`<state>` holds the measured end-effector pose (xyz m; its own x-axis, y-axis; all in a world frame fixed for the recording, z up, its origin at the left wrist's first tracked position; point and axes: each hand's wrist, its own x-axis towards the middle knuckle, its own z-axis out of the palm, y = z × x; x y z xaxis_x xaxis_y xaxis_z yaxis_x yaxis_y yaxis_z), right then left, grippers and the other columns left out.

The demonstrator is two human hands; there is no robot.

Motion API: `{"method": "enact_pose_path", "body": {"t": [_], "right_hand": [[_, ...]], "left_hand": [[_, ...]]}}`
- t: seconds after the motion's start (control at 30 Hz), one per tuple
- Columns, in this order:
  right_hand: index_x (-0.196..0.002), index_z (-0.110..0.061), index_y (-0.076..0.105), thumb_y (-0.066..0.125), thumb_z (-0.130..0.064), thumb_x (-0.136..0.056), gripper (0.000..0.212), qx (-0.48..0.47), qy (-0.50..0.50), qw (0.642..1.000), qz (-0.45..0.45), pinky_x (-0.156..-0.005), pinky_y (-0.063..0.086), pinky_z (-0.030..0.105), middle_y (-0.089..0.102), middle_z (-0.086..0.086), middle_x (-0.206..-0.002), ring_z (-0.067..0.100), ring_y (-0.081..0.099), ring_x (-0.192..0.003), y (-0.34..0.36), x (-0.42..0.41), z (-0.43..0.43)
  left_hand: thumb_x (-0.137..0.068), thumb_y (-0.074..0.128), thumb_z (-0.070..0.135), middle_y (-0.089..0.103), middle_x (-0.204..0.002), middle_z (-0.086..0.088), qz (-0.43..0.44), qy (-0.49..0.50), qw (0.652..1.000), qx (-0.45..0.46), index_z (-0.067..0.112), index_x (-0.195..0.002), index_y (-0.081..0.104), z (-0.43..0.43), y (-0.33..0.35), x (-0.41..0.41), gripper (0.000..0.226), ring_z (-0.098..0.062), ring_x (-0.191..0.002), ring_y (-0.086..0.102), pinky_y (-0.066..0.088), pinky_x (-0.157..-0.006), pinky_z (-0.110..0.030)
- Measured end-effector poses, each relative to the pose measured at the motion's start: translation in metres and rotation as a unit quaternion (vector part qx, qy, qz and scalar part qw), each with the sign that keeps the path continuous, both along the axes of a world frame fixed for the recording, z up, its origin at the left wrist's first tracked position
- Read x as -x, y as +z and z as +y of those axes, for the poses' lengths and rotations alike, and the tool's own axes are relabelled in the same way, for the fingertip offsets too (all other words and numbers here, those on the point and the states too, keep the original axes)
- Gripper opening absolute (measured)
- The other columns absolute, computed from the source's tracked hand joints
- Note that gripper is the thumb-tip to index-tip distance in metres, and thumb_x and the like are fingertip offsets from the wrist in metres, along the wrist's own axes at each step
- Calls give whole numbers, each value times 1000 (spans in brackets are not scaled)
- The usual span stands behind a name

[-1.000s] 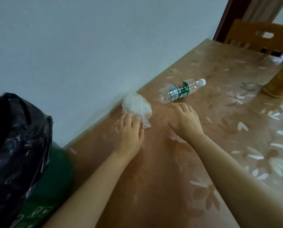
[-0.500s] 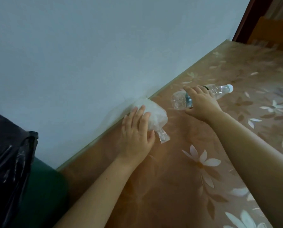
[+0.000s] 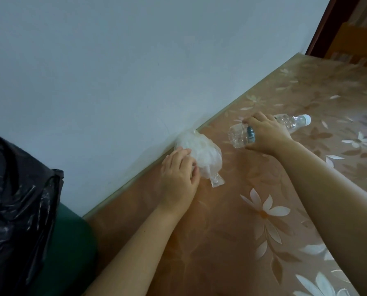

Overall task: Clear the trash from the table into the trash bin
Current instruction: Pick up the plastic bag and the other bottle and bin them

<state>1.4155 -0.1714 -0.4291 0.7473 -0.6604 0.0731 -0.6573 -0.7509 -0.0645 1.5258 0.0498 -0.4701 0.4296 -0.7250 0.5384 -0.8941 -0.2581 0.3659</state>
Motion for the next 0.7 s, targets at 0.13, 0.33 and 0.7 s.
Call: {"method": "enact_pose_path", "body": {"t": [0.13,0.33,0.7], "right_hand": [[-132,-23,36,73,-44,-67,78,-20,15,999,44,-100,33,46,38,5,-133,29,32,-123,10,-1,0],[-133,-27,31,67,-48,-70,75,45,23,991,126,-102,29,43,35,3,-136,28,29,-125,9,0,9],[-130,-24,39,72,-52,-63,79,-100,12,993,63,-91,40,41,46,3,-131,27,45,-115,9,36,55]], "left_hand": [[-75,71,9,66,-108,-15,5,2,1000,-1,8,-78,62,9,9,6,9,-30,-106,58,52,-84,-42],[-73,72,11,67,-107,-12,27,12,1000,-1,10,-76,62,26,12,16,10,-27,-105,59,45,-85,-31],[-76,68,14,66,-108,-12,73,6,997,12,10,-77,61,48,20,44,9,-26,-108,57,45,-89,-31]]}}
